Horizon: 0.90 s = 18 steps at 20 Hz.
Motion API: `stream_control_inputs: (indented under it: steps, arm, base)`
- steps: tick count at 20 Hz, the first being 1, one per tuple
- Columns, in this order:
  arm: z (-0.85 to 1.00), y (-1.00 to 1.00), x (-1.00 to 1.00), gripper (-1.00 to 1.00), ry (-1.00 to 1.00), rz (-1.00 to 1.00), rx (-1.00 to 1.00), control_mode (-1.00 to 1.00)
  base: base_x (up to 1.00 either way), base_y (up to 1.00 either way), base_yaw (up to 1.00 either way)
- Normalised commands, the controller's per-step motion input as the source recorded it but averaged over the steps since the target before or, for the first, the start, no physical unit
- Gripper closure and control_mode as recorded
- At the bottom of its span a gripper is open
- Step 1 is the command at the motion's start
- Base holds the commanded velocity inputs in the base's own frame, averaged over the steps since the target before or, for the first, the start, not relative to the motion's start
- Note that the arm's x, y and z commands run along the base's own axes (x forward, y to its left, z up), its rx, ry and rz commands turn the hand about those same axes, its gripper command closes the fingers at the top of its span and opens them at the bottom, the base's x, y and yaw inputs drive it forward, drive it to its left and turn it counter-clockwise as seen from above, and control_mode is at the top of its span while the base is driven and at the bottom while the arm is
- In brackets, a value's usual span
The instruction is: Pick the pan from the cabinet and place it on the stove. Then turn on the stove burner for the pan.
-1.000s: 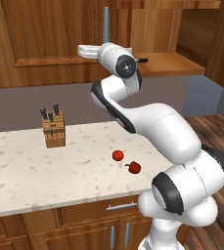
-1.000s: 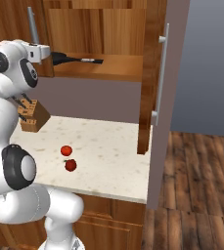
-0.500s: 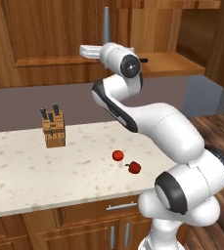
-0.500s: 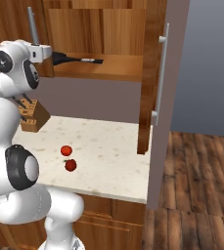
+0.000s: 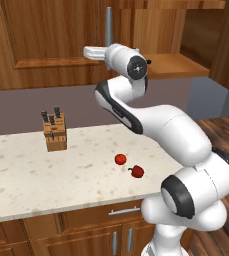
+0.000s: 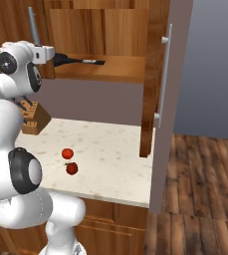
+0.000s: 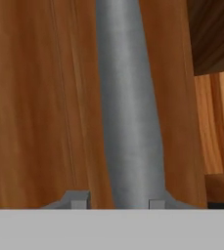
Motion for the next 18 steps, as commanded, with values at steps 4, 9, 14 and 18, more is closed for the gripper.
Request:
stream_control_inputs:
  steps: [4, 9, 14, 18]
  arm:
    - [0.0, 0.0, 0.03, 1.0, 0.0, 0.02, 0.0, -1.0]
    - [0.0, -0.06, 0.01, 1.0, 0.0, 0.02, 0.0, -1.0]
    - [0.0, -0.1, 0.0, 1.0, 0.0, 0.02, 0.0, -1.0]
    - [0.0, -0.12, 0.0, 1.0, 0.0, 0.0, 0.0, -1.0]
  base:
    - [0.0, 0.0, 0.0]
    - [0.0, 0.0, 0.0]
    - [0.0, 0.0, 0.0]
    - [0.0, 0.0, 0.0]
